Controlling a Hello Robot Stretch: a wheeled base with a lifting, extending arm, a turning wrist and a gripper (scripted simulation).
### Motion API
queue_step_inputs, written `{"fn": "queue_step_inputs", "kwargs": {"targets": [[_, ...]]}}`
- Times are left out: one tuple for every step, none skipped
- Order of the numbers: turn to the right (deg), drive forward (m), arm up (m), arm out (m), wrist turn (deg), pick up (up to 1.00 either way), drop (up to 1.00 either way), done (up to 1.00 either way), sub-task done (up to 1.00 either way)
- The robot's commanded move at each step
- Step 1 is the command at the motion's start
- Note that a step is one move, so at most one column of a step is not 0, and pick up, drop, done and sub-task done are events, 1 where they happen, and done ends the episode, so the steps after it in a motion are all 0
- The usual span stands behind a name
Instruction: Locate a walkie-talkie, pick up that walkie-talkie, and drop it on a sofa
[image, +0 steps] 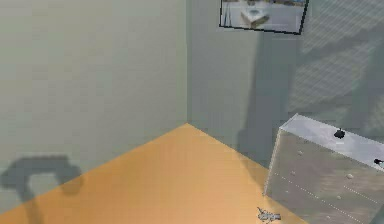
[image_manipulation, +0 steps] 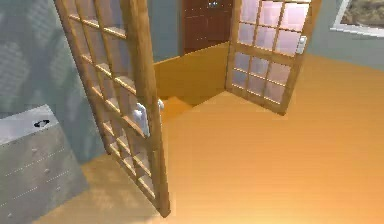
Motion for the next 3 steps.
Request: {"fn": "queue_step_inputs", "kwargs": {"targets": [[21.0, 0.0, 0.0, 0.0, 0.0, 0.0, 0.0, 0.0, 0.0], [0.0, 0.5, 0.0, 0.0, 0.0, 0.0, 0.0, 0.0, 0.0], [-45.0, 0.0, 0.0, 0.0, 0.0, 0.0, 0.0, 0.0, 0.0]]}}
